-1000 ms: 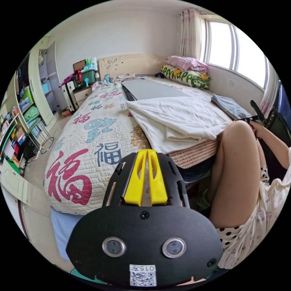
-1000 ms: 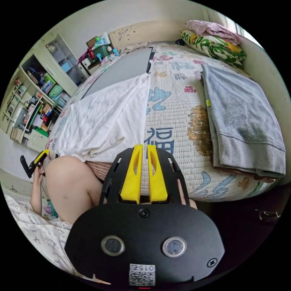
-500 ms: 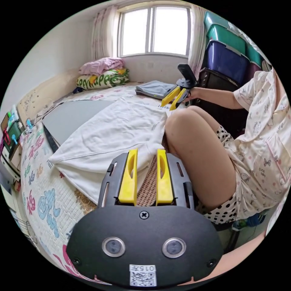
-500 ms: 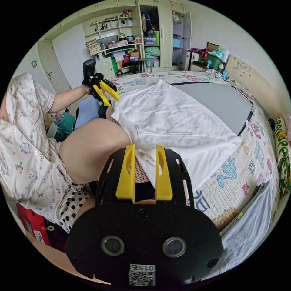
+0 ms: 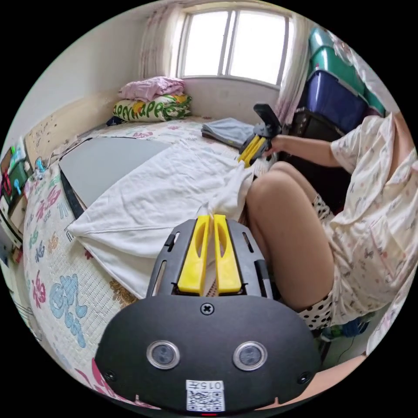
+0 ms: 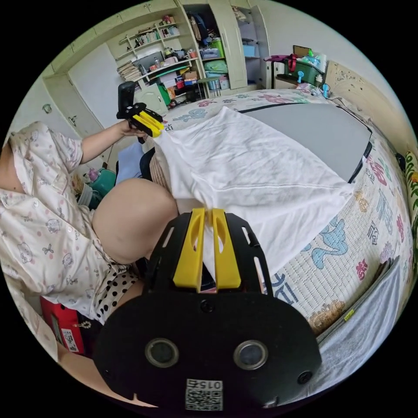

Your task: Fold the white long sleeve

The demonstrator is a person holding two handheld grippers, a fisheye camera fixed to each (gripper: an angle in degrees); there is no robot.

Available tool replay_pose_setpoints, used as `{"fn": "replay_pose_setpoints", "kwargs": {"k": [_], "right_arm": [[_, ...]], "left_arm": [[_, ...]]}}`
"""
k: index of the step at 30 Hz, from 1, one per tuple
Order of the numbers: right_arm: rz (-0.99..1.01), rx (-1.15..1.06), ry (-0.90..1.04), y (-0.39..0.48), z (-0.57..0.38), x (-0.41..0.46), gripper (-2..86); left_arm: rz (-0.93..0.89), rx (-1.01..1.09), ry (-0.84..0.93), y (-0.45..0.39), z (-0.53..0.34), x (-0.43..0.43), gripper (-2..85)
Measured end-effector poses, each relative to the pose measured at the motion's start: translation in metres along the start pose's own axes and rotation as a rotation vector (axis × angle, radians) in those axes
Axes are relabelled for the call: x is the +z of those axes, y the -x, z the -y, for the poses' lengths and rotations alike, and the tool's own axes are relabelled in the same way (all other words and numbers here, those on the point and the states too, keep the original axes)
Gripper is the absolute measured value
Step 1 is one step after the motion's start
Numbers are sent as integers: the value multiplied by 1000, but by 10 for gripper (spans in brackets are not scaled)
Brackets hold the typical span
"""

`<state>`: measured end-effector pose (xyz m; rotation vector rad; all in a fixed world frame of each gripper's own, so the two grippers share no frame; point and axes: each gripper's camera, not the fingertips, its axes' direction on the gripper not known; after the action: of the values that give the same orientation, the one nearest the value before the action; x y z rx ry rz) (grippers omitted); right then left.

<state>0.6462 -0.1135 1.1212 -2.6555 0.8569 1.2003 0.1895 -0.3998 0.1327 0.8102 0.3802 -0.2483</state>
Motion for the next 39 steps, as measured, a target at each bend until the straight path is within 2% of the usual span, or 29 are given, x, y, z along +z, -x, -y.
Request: {"fn": "replay_pose_setpoints", "kwargs": {"k": [6,8,9,11,12,15,20,27,29,32,37,39], "right_arm": [[65,24,44,-50,68,-52,36],[86,68,48,-99,116,-77,36],[124,81,39,-113,130,-86,35],[309,63,95,-154,180,-106,36],[320,53,118,-158,189,-107,37],[293,-29,143,-139,205,-95,41],[507,-7,150,-100,170,-20,52],[391,98,5,-55,152,34,112],[271,27,22,-29,175,53,91],[118,-2,108,-7,212,84,16],[160,46,136,-31,286,109,-5],[147,90,156,-59,330,108,-5]], "left_arm": [[-67,-67,28,84,29,18,7],[-72,-92,59,128,49,24,7],[-74,-128,87,161,67,28,7],[-189,-117,159,197,93,38,6],[-232,-101,196,207,104,44,6],[-251,-10,216,189,92,68,6],[-387,-31,172,153,8,103,6],[-344,-187,67,142,-106,86,7],[-324,-195,47,136,-120,79,7],[-283,-179,64,127,-132,73,7],[-301,-206,106,145,-133,57,8],[-274,-200,130,176,-107,35,9]]}}
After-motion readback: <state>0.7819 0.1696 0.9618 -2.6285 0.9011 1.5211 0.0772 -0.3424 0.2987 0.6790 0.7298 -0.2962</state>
